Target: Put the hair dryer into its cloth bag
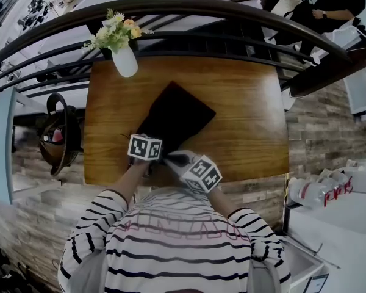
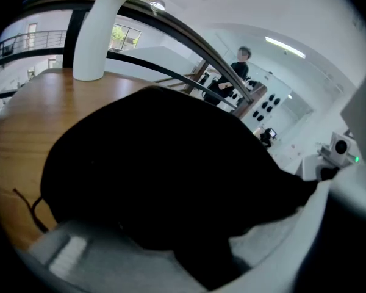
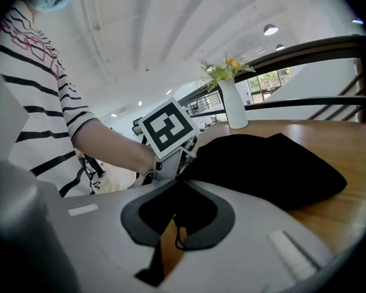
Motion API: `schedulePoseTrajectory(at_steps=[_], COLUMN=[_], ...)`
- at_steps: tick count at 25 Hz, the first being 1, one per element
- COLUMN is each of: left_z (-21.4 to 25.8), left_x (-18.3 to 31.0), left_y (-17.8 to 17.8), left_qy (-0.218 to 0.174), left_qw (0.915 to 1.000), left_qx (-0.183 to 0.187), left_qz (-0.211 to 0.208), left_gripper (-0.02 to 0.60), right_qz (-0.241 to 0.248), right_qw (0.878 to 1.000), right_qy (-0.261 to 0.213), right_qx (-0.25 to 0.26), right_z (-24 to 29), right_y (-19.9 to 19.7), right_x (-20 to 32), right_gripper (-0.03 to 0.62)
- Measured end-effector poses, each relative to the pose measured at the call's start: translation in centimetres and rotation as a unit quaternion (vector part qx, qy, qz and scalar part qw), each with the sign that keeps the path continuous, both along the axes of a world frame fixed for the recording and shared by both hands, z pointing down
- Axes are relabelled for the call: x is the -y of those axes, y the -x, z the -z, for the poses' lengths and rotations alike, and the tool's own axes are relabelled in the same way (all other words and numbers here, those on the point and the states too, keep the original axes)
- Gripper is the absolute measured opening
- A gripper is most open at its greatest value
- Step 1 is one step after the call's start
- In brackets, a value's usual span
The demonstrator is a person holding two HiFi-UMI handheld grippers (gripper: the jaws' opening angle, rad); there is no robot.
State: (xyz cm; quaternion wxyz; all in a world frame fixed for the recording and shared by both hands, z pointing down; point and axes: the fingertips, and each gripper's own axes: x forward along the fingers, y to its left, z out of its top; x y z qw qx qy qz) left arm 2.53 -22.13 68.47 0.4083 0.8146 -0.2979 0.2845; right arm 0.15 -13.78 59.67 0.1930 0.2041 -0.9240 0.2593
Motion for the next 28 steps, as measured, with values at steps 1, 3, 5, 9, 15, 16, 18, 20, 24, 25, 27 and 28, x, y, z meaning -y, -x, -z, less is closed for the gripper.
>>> schedulePoseTrajectory(at_steps=[1,3,5,9,15,16,18,20,24,25,27,28], left_z=[-0.2,-0.6,-1.0,-1.0,-0.3,-0.2,-0.1,0.1,0.7,0.8,1.1,1.2], left_x=[0.4,0.8,0.9,1.1,1.3,1.2,1.1,1.1,0.0,-0.3,-1.0,-1.3], left_y=[-0.2,-0.5,-0.7,-1.2,-1.3,-1.1,-0.5,0.4,2.2,2.6,3.4,3.8], left_qy=[0.001,0.004,0.007,-0.004,-0.023,-0.025,-0.035,-0.051,-0.072,-0.075,-0.084,-0.087], left_qw=[1.0000,1.0000,0.9999,0.9999,0.9996,0.9996,0.9993,0.9985,0.9970,0.9967,0.9960,0.9957], left_qx=[0.000,0.001,0.007,0.002,-0.001,0.000,0.007,0.018,0.026,0.026,0.028,0.027], left_qz=[0.000,-0.001,-0.006,-0.014,-0.015,-0.015,-0.010,-0.001,0.012,0.014,0.016,0.019], left_gripper=[0.160,0.161,0.164,0.178,0.235,0.243,0.280,0.309,0.330,0.331,0.333,0.333], right_qz=[-0.002,-0.003,0.000,0.006,0.011,0.011,0.009,0.006,0.001,-0.001,-0.007,-0.011], right_qw=[1.000,1.000,1.000,1.000,1.000,1.000,1.000,1.000,1.000,1.000,1.000,1.000], right_qy=[0.001,0.004,0.007,0.013,0.014,0.015,0.017,0.017,0.016,0.015,0.013,0.013], right_qx=[0.000,-0.001,-0.002,-0.001,0.000,-0.001,-0.003,-0.005,-0.013,-0.015,-0.020,-0.023], right_z=[-0.1,-0.4,-0.6,-1.0,-1.0,-1.1,-1.3,-1.6,-1.9,-1.9,-2.1,-2.1], right_y=[-0.2,-0.5,-0.7,-1.0,-1.0,-1.0,-0.9,-0.7,-0.3,-0.2,-0.1,-0.1], right_x=[0.3,0.7,0.9,0.8,0.9,0.8,0.8,0.7,0.3,0.1,0.0,-0.1], right_gripper=[0.008,0.008,0.008,0.008,0.008,0.008,0.008,0.008,0.008,0.008,0.009,0.009])
